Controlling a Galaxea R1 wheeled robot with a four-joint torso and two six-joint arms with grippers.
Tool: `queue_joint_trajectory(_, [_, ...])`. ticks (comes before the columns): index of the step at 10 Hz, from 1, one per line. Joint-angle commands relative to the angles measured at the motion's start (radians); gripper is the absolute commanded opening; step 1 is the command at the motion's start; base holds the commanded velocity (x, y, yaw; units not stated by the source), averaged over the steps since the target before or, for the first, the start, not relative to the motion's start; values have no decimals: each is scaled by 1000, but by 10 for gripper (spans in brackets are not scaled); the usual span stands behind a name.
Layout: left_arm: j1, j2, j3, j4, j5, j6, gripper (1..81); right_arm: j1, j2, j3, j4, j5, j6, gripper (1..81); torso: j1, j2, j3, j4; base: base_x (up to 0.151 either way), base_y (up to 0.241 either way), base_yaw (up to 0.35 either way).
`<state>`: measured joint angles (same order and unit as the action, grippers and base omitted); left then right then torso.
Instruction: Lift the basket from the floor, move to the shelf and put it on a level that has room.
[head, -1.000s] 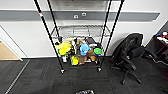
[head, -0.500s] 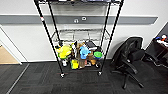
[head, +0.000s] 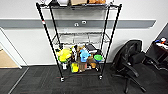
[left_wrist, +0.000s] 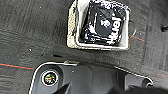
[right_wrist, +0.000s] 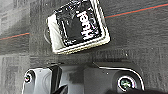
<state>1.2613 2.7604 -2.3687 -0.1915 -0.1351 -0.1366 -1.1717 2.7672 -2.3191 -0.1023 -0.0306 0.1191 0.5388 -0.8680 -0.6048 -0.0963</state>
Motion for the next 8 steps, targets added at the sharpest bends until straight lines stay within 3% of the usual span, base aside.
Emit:
queue_joint_trajectory(1, [-47, 19, -37, -5, 57, -21, 811, 60, -19, 5, -10, -60, -4, 811, 64, -100, -93, 0, 0, 0, 0])
queue_joint_trajectory(3, [-47, 21, -37, -3, 55, -21, 811, 63, -19, 5, -8, -60, -4, 811, 96, -151, -130, 0, 0, 0, 0])
queue_joint_trajectory(6, [-47, 19, -37, -5, 55, -21, 811, 79, -21, 9, -10, -61, -4, 811, 161, -253, -224, 0, 0, 0, 0])
queue_joint_trajectory(7, [-47, 18, -37, -5, 55, -23, 811, 86, -21, 9, -10, -61, -4, 811, 184, -288, -223, 0, 0, 0, 0])
queue_joint_trajectory(8, [-49, 16, -37, -5, 54, -23, 811, 102, -22, 9, -10, -69, -4, 811, 205, -322, -190, 0, 0, 0, 0])
